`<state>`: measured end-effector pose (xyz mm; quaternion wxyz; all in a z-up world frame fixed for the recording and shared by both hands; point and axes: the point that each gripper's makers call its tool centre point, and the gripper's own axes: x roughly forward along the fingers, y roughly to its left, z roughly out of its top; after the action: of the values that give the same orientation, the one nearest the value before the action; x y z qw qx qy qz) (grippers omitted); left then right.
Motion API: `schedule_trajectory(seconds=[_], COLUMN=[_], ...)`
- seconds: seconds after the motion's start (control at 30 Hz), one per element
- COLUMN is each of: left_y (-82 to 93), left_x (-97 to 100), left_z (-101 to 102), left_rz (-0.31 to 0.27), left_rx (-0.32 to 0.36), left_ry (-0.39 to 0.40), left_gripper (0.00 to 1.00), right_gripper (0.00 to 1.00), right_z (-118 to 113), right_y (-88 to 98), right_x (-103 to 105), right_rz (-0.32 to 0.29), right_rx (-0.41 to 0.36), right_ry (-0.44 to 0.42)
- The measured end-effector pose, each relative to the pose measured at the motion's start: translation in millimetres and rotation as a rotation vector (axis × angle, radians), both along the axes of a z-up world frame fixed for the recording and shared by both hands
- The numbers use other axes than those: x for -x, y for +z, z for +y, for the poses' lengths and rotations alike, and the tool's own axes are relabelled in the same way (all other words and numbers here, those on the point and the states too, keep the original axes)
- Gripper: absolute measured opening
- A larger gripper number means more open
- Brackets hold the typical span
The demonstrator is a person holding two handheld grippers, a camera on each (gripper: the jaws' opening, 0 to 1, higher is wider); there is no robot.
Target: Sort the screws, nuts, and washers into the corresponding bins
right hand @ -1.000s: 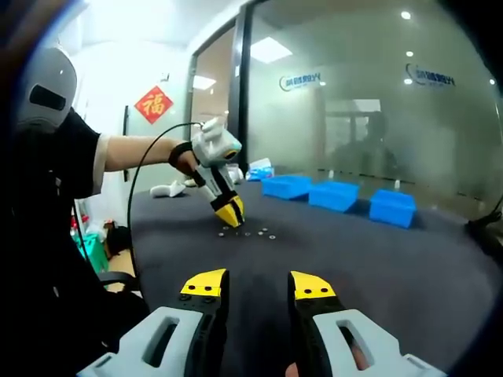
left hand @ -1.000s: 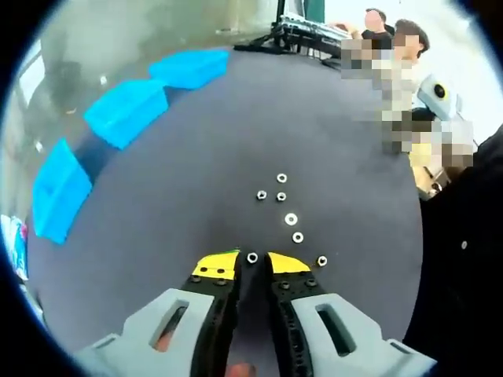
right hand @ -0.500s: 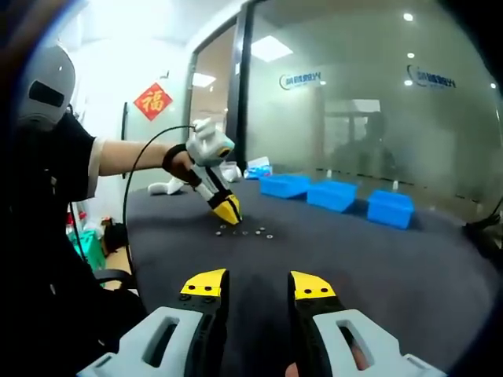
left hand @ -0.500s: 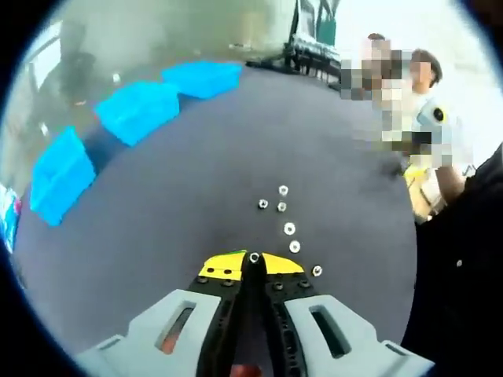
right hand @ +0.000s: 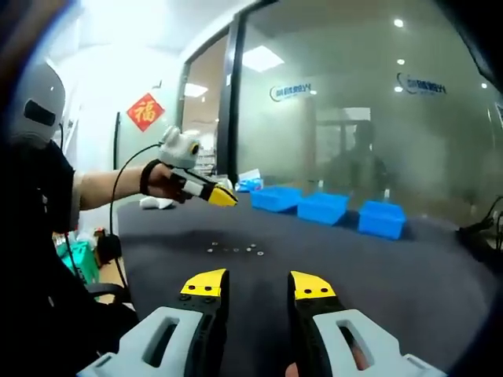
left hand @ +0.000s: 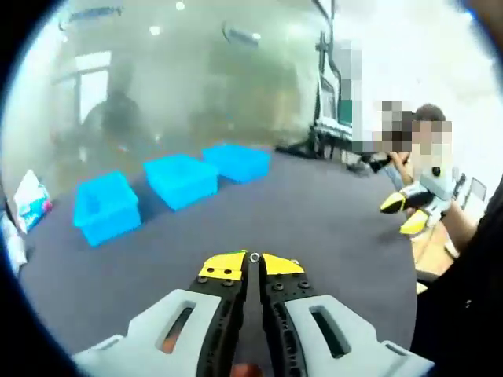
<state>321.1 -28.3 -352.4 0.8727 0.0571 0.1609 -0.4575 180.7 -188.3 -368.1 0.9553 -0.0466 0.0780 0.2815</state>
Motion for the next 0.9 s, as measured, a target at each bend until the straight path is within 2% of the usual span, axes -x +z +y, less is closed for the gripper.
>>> schedule_trajectory(seconds=[0.17, 0.33, 0.4, 0.63, 0.9], left_y=[24.1, 35.8, 38.4, 41.0, 45.6], left_x=[-8.8, -26.0, -35.0, -70.9, -122.4], left_z=[17, 41, 50, 67, 73], left_rz=[-0.061, -0.104, -0.124, -0.138, -0.155], left_rx=[0.106, 0.142, 0.139, 0.155, 0.149], left_ry=[0.097, 0.187, 0.220, 0.297, 0.371], left_gripper=[0.05, 0.05, 0.05, 0.05, 0.05], right_gripper=[0.27, 0.27, 0.27, 0.27, 0.27], right_z=[3, 7, 8, 8, 3], right_y=[2.5, 4.5, 5.3, 3.9, 3.5], right_x=[0, 0, 0, -2, -4], right_rz=[-0.012, -0.016, -0.017, -0.014, -0.012], right_rx=[0.004, 0.011, 0.011, 0.018, 0.016], right_ry=[0.002, 0.008, 0.009, 0.006, -0.001])
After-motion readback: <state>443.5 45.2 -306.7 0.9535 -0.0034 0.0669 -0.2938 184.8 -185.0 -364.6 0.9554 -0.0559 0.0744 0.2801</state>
